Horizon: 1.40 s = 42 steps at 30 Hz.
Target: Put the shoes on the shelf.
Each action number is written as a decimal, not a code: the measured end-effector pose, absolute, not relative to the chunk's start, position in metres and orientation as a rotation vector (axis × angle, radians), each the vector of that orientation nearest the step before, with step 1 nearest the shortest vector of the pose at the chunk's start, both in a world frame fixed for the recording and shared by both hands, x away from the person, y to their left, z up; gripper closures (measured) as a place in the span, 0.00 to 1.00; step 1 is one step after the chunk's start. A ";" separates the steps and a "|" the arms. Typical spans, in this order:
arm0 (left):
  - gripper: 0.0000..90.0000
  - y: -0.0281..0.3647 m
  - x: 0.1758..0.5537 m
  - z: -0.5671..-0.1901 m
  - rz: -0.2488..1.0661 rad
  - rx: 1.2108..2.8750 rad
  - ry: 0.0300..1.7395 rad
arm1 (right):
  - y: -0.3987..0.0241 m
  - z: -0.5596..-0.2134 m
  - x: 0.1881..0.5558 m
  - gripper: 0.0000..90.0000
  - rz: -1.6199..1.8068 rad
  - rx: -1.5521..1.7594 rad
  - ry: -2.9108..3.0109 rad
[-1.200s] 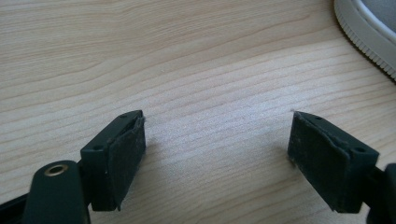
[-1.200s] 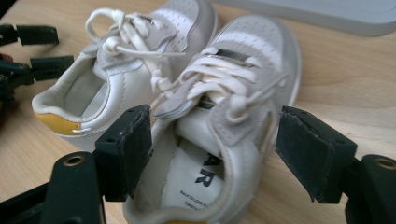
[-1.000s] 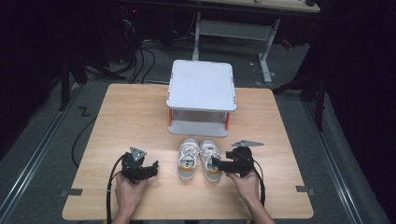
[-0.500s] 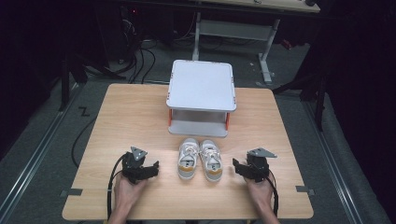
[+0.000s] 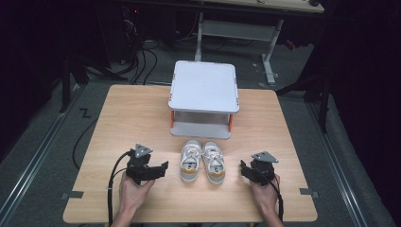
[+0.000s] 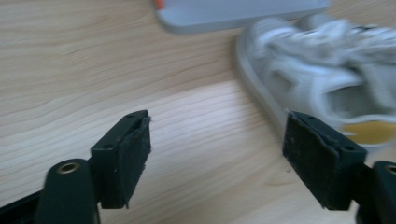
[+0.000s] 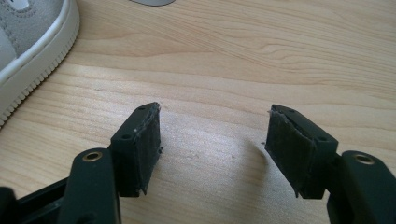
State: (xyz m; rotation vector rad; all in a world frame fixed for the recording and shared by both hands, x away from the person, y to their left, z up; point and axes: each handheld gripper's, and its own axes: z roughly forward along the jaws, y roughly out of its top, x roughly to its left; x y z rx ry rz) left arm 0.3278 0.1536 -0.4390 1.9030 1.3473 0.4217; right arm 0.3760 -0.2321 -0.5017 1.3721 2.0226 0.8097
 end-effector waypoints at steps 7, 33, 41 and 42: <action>0.22 0.102 0.319 -0.410 0.349 2.012 1.212 | -0.233 -0.502 0.377 0.39 0.821 1.376 2.031; 0.29 0.021 0.355 -0.438 0.315 2.048 1.415 | -0.234 -0.502 0.375 0.39 0.820 1.383 2.027; 0.31 0.006 0.349 -0.452 0.426 1.968 1.465 | -0.234 -0.502 0.375 0.39 0.817 1.384 2.024; 0.32 0.005 0.348 -0.453 0.431 1.964 1.468 | -0.234 -0.502 0.375 0.39 0.817 1.383 2.023</action>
